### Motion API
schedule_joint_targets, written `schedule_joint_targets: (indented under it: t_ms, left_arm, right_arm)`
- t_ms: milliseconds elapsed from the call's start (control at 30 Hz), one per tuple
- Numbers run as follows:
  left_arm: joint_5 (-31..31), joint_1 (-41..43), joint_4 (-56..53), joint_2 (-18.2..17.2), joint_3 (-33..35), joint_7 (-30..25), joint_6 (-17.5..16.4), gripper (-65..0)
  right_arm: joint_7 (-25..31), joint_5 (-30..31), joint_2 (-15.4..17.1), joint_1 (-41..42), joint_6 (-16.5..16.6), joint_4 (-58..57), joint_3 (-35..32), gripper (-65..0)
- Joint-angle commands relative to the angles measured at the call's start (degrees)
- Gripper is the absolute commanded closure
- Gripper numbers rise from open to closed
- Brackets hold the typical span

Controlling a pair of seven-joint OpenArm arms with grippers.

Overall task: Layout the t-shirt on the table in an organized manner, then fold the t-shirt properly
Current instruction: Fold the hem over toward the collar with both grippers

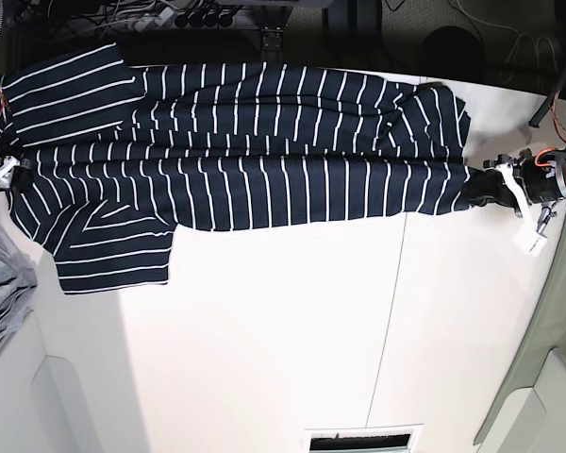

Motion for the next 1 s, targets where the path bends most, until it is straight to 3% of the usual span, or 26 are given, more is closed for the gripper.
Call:
schedule_joint_targets:
  t_ms: [0, 133, 233, 400, 633, 733, 800, 867, 967]
  left_arm:
    - [-0.9, -0.6, 0.7, -1.2, -0.6, -0.9, -0.5, 0.0]
    - [-0.8, -0.6, 0.7, -1.3, -0.6, -0.7, -0.5, 0.0]
    - [0.6, -0.6, 0.7, -1.3, -0.6, -0.7, -0.5, 0.0]
    - [1.3, 0.2, 0.7, -1.3, -0.6, -0.7, -0.5, 0.0]
    - [1.4, 0.5, 0.7, -1.3, -0.5, -0.7, -0.5, 0.0]
    - [1.4, 0.5, 0.7, -1.3, -0.5, -0.7, -0.5, 0.0]
    - [1.3, 0.5, 0.7, -1.3, -0.5, -0.7, -0.5, 0.0]
    - [1.1, 0.4, 0.7, -1.3, -0.5, -0.8, -0.5, 0.0]
    - [1.1, 0.3, 0.7, -1.3, -0.5, -1.1, -0.5, 0.0]
  right_arm:
    - [2.5, 0.9, 1.5, 1.3, -0.1, 0.8, 0.5, -40.9]
    - [7.3, 0.9, 1.4, 3.6, -3.0, 0.9, 0.5, -41.9]
    - [7.7, -0.4, 0.4, 7.6, -4.6, 0.8, 0.5, -41.9]
    - [8.2, -6.2, -3.5, 14.2, -8.0, -0.5, 0.4, -41.8]
    - [20.4, -14.0, -7.6, 25.7, -11.2, -22.1, -2.8, -41.8]
    - [23.1, -14.8, -8.0, 30.0, -10.7, -32.5, -5.4, -41.8]
    - [23.1, -15.1, -8.6, 31.5, -8.4, -36.3, -7.4, -41.8]
    - [23.1, -15.0, -9.7, 31.7, -5.4, -37.1, -9.2, -41.8]
    - [23.1, -15.0, -11.3, 31.7, -3.8, -36.8, -10.8, -39.6]
